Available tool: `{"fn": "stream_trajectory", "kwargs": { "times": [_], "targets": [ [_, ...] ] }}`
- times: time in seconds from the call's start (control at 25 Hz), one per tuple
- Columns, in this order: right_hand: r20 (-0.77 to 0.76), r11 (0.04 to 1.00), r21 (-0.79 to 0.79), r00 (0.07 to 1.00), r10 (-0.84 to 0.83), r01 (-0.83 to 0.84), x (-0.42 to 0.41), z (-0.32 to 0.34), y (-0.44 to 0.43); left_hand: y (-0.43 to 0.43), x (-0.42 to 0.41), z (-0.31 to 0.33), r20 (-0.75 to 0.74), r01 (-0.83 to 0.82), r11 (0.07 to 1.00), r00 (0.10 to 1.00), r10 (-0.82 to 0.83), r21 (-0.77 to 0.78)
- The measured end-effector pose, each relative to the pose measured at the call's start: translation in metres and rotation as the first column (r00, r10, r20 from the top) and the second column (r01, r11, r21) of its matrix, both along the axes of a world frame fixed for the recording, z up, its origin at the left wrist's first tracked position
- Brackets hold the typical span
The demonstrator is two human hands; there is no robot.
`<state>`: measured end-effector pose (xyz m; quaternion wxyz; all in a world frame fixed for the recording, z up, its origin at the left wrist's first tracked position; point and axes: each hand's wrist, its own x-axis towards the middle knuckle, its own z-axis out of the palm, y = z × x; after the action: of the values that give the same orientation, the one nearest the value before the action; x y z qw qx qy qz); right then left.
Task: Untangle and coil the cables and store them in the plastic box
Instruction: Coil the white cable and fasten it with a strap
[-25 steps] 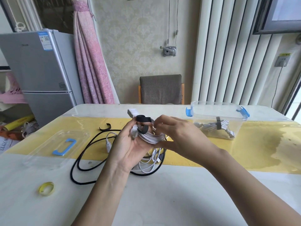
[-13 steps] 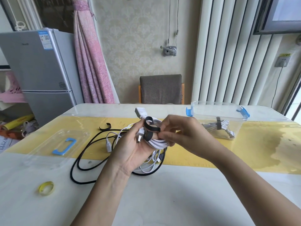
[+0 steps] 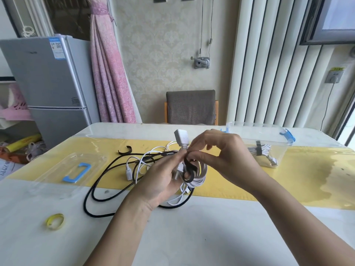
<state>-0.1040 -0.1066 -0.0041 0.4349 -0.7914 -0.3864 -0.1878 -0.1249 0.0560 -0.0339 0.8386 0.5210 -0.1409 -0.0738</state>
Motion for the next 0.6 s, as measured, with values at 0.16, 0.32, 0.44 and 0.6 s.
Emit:
{"fn": "stream_trajectory", "kwargs": {
  "times": [0.16,0.32,0.44,0.6],
  "targets": [
    [-0.267,0.864,0.461,0.896,0.354,-0.204,0.000,0.011,-0.003,0.000,0.006,-0.005,-0.032,-0.043,0.999,0.999,0.043,-0.004],
    [-0.423,0.837,0.518,0.799,0.428,-0.174,0.000,0.024,-0.017,0.000,0.010,-0.007,0.030,-0.165,0.985,0.986,0.163,0.056],
    [-0.538,0.946,0.316,0.807,0.244,-0.075,0.003,0.019,-0.019,0.000,0.013,-0.010,0.073,-0.225,0.972,0.973,0.221,0.059],
    [-0.460,0.985,0.144,0.888,-0.013,0.090,0.010,0.005,-0.010,0.002,0.015,-0.015,0.276,-0.354,0.918,0.913,0.299,0.180]
  ]
}}
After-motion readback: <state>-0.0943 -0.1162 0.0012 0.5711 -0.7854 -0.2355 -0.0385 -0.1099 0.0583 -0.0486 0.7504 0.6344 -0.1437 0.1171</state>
